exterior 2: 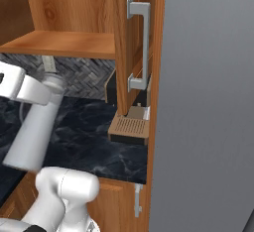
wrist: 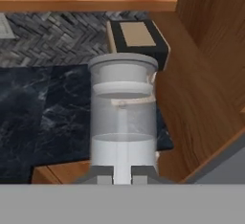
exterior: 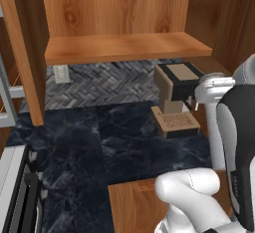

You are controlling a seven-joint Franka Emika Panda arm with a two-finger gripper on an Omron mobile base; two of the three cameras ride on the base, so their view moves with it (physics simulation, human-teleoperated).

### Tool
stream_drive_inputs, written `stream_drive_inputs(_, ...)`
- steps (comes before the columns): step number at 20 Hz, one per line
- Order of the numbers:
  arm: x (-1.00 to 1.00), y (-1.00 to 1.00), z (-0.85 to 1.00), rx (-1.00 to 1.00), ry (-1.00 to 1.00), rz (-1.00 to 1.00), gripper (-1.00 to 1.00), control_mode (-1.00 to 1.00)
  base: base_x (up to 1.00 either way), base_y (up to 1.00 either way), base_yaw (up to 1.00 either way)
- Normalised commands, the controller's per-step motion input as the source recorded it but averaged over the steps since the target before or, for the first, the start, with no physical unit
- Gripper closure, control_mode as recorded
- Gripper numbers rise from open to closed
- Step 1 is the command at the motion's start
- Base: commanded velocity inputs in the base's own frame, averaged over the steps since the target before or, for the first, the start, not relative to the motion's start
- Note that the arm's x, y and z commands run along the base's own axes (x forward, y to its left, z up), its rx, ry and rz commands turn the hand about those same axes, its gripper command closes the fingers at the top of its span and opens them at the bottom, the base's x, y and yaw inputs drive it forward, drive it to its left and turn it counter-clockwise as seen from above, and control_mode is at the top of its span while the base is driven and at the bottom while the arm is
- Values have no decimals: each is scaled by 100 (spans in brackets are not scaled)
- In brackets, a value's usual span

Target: There is a tray on the dining counter. Grab the cup, mug, and pitcher and place them on the tray. The pitcher may be placed next to the tray if it cannot fit the tray.

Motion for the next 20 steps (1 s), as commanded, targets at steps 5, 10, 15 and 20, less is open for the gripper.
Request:
stream_drive_inputs(5, 2, 0, 44, 0, -9, 4, 100, -100, 0, 0, 0)
stream_drive_inputs(10, 7, 0, 18, 0, -7, 5, 100, -100, 0, 0, 0)
stream_drive_inputs(15, 0, -6, 0, -3, -2, 2, 100, -100, 0, 0, 0)
stream_drive_inputs(20, 0, -1, 0, -3, -8, 2, 100, -100, 0, 0, 0)
